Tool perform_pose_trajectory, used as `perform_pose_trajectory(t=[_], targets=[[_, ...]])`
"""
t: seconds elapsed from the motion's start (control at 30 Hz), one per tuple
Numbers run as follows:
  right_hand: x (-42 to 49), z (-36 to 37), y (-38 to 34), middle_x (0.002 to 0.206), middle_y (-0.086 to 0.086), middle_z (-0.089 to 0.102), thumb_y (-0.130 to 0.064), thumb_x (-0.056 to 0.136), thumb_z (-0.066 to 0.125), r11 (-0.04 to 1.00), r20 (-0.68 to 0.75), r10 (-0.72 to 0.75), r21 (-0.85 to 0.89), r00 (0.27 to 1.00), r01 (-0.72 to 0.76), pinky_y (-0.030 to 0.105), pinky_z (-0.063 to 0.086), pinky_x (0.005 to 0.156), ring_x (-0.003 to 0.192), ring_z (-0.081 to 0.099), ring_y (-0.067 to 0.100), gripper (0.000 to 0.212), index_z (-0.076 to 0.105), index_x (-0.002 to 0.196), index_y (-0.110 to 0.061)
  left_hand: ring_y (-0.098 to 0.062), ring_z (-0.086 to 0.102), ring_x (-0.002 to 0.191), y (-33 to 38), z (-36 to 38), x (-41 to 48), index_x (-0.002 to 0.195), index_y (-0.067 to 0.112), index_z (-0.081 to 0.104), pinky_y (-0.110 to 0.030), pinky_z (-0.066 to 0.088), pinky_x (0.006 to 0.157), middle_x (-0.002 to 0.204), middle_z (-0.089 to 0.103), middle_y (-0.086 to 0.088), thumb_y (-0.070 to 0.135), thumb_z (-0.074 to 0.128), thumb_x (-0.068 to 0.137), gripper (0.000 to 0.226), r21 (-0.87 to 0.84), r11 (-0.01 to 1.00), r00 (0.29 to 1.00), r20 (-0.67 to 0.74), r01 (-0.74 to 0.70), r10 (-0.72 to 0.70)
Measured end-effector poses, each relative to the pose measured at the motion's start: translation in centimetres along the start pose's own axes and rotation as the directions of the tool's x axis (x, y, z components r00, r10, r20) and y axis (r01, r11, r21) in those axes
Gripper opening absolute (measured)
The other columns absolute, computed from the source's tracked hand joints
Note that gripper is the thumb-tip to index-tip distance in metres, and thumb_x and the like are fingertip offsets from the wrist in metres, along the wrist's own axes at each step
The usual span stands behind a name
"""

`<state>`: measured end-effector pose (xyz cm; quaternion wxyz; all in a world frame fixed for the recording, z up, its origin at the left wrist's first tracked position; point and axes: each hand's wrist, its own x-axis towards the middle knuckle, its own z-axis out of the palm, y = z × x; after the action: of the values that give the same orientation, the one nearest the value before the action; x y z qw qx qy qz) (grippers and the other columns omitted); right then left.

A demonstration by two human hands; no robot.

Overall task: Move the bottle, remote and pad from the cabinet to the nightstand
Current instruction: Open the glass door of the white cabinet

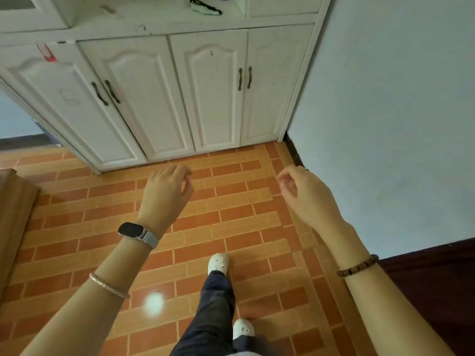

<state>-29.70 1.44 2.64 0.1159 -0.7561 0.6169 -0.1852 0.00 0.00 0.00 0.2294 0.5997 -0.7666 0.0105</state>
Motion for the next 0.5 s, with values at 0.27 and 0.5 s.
perform_pose_trajectory(t=[0.27, 0.5], targets=[[11.8, 0.9, -0.3, 0.094, -0.008, 0.063, -0.020, 0.094, 0.052, 0.993, -0.048, 0.034, -0.109, 0.998, -0.039, 0.016, 0.040, 0.063, 0.083, 0.057, 0.008, 0.016, 0.060, 0.107, -0.023, -0.025, 0.058, 0.072, -6.0, 2.6, 10.7, 0.097, 0.009, 0.059, -0.042, 0.047, 0.073, 0.079, 0.062, -0.004, 0.014, 0.054, 0.089, 0.011, 0.053, 0.998, 0.999, 0.022, -0.025, 0.024], [19.8, 1.2, 0.0, 0.098, -0.007, 0.066, -0.022, 0.094, 0.051, 0.990, -0.075, 0.083, -0.107, 0.994, -0.091, 0.023, 0.046, 0.069, 0.085, 0.059, 0.008, 0.016, 0.062, 0.107, -0.022, -0.025, 0.058, 0.068, -9.9, 3.7, 18.9, 0.099, 0.008, 0.059, -0.039, 0.048, 0.067, 0.079, 0.063, -0.006, 0.014, 0.053, 0.089, 0.013, 0.055, 0.997, 0.997, 0.046, -0.063, 0.060]])
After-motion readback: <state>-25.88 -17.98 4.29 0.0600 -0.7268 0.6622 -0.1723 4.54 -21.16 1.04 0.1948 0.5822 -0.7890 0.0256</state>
